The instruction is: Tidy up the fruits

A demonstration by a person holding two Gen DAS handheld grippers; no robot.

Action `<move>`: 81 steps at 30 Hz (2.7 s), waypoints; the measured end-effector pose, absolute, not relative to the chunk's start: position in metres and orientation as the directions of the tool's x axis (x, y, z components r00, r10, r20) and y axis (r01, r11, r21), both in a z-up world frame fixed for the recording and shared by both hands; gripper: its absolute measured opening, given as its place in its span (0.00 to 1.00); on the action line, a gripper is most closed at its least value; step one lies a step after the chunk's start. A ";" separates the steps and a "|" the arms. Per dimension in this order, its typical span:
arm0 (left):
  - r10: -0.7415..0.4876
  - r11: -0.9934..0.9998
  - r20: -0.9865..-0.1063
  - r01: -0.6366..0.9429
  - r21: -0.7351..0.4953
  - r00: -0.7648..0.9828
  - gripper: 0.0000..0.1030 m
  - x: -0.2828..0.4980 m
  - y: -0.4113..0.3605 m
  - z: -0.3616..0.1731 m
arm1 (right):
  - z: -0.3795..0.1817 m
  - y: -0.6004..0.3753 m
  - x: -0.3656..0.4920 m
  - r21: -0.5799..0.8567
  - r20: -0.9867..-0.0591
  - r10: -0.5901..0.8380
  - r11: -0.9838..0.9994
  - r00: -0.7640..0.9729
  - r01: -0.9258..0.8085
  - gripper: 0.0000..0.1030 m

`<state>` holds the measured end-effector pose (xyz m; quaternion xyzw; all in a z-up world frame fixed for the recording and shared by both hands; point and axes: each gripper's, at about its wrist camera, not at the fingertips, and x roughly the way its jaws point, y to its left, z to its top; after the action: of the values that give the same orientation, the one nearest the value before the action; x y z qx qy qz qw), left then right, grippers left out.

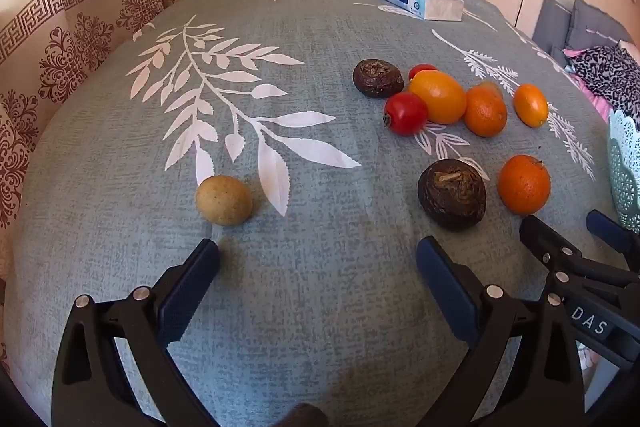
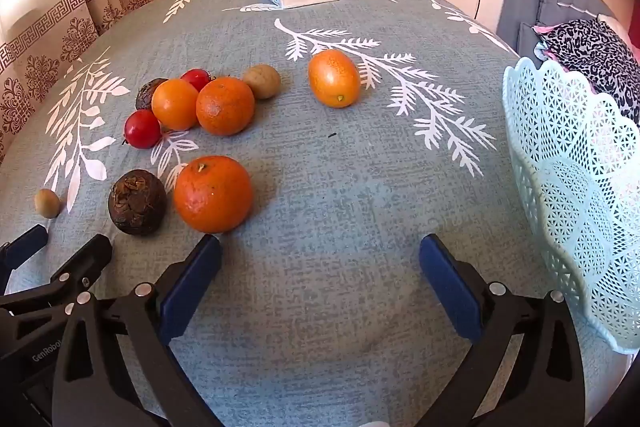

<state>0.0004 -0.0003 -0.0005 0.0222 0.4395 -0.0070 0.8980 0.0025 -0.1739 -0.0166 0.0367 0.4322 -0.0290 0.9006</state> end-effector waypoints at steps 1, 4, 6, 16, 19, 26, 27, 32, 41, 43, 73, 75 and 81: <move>0.008 0.999 -0.788 0.032 0.035 0.616 0.95 0.000 0.000 0.000 | -0.016 -0.174 0.002 0.040 -0.780 -0.021 0.996 0.625 0.084 0.98; 0.008 0.999 -0.788 0.030 0.034 0.615 0.95 0.000 -0.002 -0.001 | -0.016 -0.174 0.002 0.038 -0.780 -0.023 0.996 0.625 0.084 0.98; 0.008 0.999 -0.790 0.032 0.035 0.613 0.95 0.000 -0.002 -0.001 | -0.016 -0.174 0.002 0.038 -0.780 -0.023 0.996 0.625 0.084 0.98; 0.005 0.999 -0.792 0.032 0.030 0.611 0.95 0.001 -0.001 -0.001 | -0.016 -0.173 0.002 0.032 -0.779 -0.028 0.996 0.626 0.085 0.98; 0.003 0.999 -0.794 0.032 0.028 0.608 0.95 0.001 -0.002 0.000 | -0.016 -0.173 0.002 0.031 -0.780 -0.029 0.996 0.625 0.084 0.98; -0.001 0.999 -0.795 0.033 0.024 0.606 0.95 0.001 -0.002 -0.002 | -0.016 -0.175 0.000 0.052 -0.779 -0.006 0.996 0.627 0.075 0.98; -0.001 0.999 -0.796 0.033 0.024 0.606 0.95 0.001 -0.002 -0.002 | -0.016 -0.176 0.000 0.055 -0.779 0.001 0.996 0.627 0.067 0.98; -0.001 0.999 -0.796 0.033 0.023 0.606 0.95 0.001 -0.001 -0.001 | -0.015 -0.176 -0.001 0.063 -0.787 0.029 0.997 0.617 0.033 0.98; -0.003 0.999 -0.797 0.033 0.022 0.604 0.95 0.003 0.001 -0.002 | -0.015 -0.177 0.000 0.072 -0.797 0.050 0.997 0.602 0.013 0.98; -0.003 0.999 -0.797 0.033 0.021 0.605 0.95 0.003 0.001 -0.002 | -0.015 -0.177 0.000 0.071 -0.796 0.050 0.997 0.603 0.011 0.98; -0.004 0.999 -0.797 0.033 0.021 0.604 0.95 0.003 0.001 -0.001 | -0.016 -0.177 0.000 0.065 -0.801 0.050 0.998 0.597 0.004 0.98; -0.004 0.999 -0.796 0.033 0.020 0.605 0.95 0.003 0.001 -0.001 | -0.016 -0.176 0.000 0.065 -0.800 0.051 0.998 0.598 0.002 0.98; -0.010 0.999 -0.794 0.034 0.014 0.608 0.95 0.003 0.001 0.000 | -0.015 -0.176 -0.002 0.067 -0.792 0.060 0.998 0.607 -0.011 0.98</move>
<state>0.0034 0.0013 -0.0002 0.0135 0.4427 -0.0121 0.8965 -0.0016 -0.1755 -0.0151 0.0278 0.4428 0.0199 0.8960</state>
